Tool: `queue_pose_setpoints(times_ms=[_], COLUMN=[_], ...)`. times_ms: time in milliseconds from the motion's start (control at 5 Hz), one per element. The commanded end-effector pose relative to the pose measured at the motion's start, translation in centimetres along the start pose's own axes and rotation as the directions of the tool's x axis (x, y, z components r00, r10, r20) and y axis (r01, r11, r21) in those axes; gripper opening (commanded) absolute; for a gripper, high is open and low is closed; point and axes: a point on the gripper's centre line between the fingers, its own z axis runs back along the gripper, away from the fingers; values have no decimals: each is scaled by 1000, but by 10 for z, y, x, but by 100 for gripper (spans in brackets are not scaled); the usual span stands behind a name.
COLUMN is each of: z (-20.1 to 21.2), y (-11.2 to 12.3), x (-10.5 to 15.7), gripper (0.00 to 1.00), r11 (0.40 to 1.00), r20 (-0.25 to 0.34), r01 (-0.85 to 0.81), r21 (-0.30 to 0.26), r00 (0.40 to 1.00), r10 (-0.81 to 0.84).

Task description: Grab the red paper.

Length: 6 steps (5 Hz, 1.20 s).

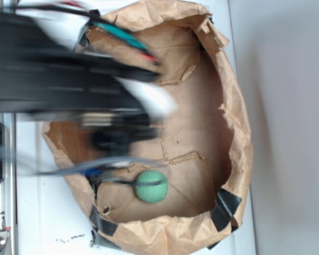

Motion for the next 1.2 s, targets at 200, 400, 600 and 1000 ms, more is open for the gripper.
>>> queue_pose_setpoints(times_ms=[200,400,600,1000], z=[43,43,43,43], y=[-6,-6,-6,-6], x=[-3,-3,-3,-3], gripper=[0,100,100,100], r11=[999,999,999,999], r20=[90,90,90,90], r01=[-4,-4,-4,-4], r21=[-35,-35,-35,-35], r00=[996,996,996,996], r10=[7,7,7,7])
